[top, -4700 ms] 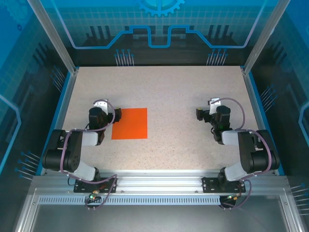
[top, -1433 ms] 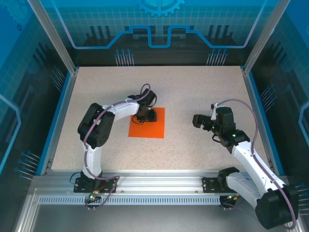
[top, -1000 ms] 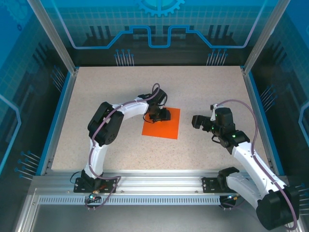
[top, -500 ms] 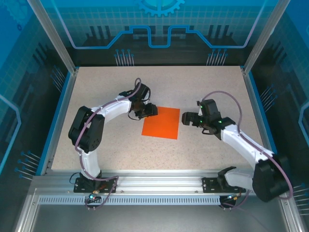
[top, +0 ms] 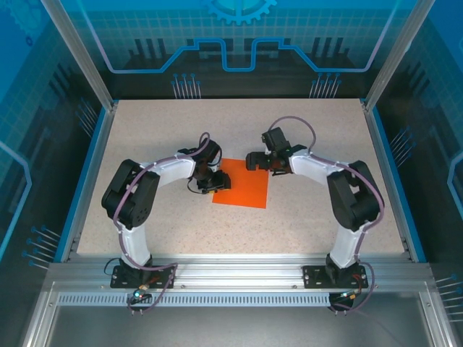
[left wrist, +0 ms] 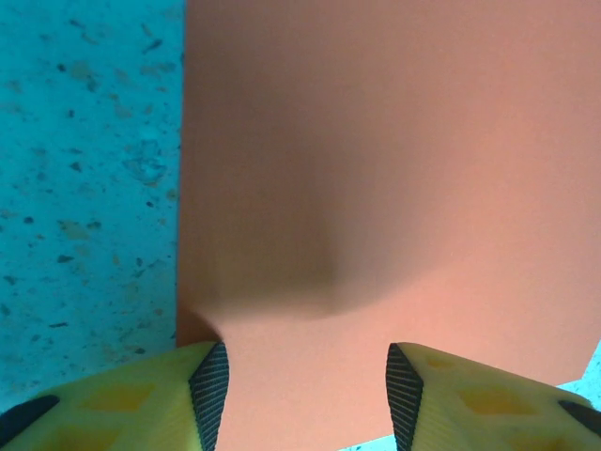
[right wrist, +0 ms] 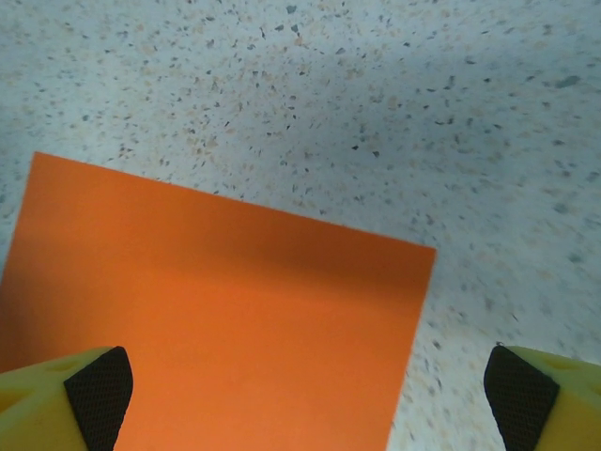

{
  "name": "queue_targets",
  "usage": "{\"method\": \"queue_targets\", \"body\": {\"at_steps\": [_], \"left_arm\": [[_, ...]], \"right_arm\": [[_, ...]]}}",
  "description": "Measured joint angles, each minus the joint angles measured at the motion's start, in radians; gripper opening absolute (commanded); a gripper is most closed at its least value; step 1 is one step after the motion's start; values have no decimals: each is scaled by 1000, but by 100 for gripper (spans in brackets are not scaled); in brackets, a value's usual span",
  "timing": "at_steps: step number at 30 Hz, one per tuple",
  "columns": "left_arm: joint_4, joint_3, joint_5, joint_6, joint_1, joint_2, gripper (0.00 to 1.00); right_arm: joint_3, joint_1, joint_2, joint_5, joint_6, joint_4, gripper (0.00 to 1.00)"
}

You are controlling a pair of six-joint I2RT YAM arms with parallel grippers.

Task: Fold a paper plane with a square sheet of paper (fold left side to right side)
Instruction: Pick up the square sheet of paper from the center of the table.

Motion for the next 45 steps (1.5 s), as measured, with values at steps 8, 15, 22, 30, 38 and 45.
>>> {"method": "queue_targets", "body": {"at_steps": [8, 15, 22, 30, 38, 45], "left_arm": [[7, -5, 1, 0, 0, 0, 52], [8, -5, 1, 0, 0, 0, 52], [8, -5, 2, 0, 0, 0, 52], [13, -5, 10, 0, 0, -3, 58], [29, -27, 11, 0, 7, -62, 65], [120, -126, 51, 0, 111, -271, 75]], "right_arm": [[74, 31, 104, 0, -3, -45, 99], [81, 60, 119, -28, -3, -72, 95], [80, 89, 117, -60, 3, -77, 86], [74, 110, 109, -98, -9, -112, 59], [70, 110, 97, -140, -29, -119, 39], [-2, 102, -6, -231, -50, -66, 35]]}}
